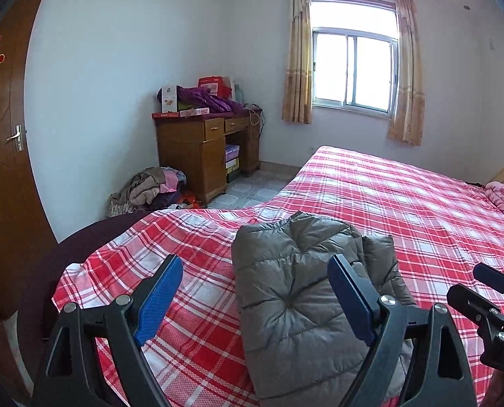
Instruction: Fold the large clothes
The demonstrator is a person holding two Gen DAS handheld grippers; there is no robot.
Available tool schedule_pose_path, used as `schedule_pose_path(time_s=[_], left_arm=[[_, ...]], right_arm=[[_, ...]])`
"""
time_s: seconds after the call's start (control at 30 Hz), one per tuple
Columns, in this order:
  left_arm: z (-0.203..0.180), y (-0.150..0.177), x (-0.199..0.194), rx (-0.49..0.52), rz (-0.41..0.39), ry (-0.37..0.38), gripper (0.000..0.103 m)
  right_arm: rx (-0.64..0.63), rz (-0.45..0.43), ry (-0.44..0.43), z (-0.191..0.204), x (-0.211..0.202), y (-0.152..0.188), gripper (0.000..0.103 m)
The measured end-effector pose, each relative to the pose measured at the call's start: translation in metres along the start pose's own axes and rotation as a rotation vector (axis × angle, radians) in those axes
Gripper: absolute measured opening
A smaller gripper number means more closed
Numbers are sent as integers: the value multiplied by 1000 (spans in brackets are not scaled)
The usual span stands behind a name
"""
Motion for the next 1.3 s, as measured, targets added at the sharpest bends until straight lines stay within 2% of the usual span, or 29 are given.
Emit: schedule_pose_path(time_s=[1.3], left_arm=[[-6, 4, 7, 9, 21, -6, 88]], right_arm=[[20, 13, -16, 0, 4, 7, 84]])
Point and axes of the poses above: each gripper's, at about its wrist camera, not at the fingertips, and x roughly the way its jaws point, z to its left, y to its underside, the point moved 6 cm from there along x, roughly the way its jaws point, and after that the axes turned 14 degrees about z, right-handed, at the moved point
